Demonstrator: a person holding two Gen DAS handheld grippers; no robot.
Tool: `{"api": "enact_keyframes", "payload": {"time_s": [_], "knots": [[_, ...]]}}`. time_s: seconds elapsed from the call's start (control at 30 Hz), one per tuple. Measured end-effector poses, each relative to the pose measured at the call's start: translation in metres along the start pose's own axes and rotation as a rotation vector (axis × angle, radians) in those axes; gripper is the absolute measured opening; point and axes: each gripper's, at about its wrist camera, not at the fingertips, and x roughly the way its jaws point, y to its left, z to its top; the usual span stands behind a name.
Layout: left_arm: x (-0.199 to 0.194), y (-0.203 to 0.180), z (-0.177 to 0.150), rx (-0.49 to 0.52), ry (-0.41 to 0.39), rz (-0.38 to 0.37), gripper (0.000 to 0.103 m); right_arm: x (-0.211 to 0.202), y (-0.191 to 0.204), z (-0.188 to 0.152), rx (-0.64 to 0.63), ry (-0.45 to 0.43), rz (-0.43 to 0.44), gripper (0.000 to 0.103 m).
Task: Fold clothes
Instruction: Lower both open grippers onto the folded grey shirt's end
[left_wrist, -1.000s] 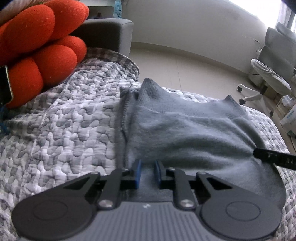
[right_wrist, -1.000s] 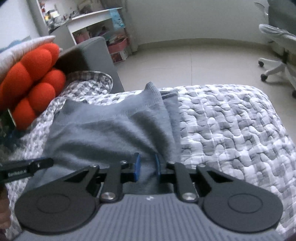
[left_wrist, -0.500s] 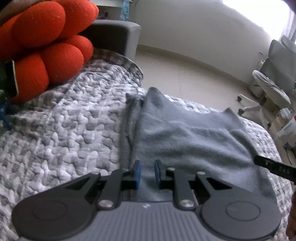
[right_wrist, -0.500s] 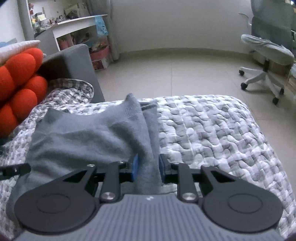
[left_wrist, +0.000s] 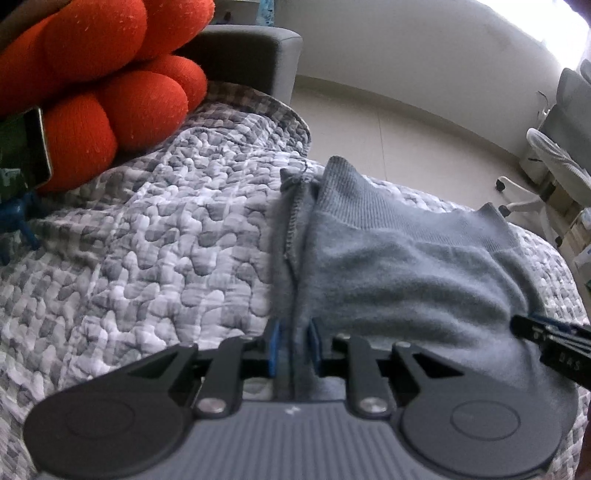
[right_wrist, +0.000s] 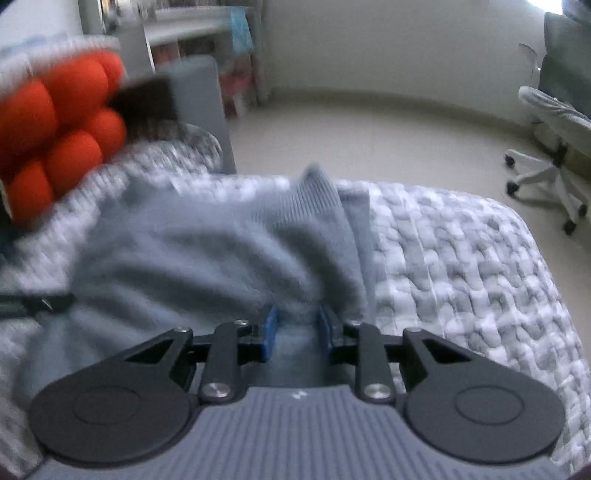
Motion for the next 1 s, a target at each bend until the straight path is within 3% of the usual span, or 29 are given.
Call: {"api": "enact_keyframes", "payload": {"time_s": [0.17, 0.27, 0.43, 0.53, 0.6, 0.73, 0.87, 1.0], "knots": [[0.000, -0.001, 0.000, 0.008, 0.001, 0.005, 0.020, -0.008, 0.001, 0.001, -0.015, -0.036, -0.080, 0.029], [0.001, 0.000, 0.001, 0.008, 0.003, 0.004, 0.020, -0.004, -0.009, -0.002, 0.036, 0.002, -0.073, 0.029], [0.001, 0.000, 0.001, 0.005, 0.004, 0.004, 0.021, -0.014, -0.013, -0.001, 0.075, -0.033, -0.095, 0.029], [0.001, 0.000, 0.001, 0.007, 0.002, 0.008, 0.021, -0.012, -0.013, -0.002, 0.089, -0.005, -0.069, 0.029], [0.001, -0.001, 0.001, 0.006, 0.002, 0.008, 0.021, -0.007, -0.012, -0.005, 0.079, 0.016, -0.084, 0.029], [0.001, -0.001, 0.001, 0.003, 0.003, 0.008, 0.021, -0.019, -0.010, -0.001, 0.070, -0.055, -0.085, 0.029], [0.001, -0.002, 0.000, 0.009, 0.001, 0.013, 0.021, -0.007, -0.014, -0.005, 0.088, 0.012, -0.079, 0.030], [0.002, -0.001, 0.001, 0.008, 0.002, 0.012, 0.022, -0.010, -0.013, -0.003, 0.079, -0.005, -0.100, 0.031]]}}
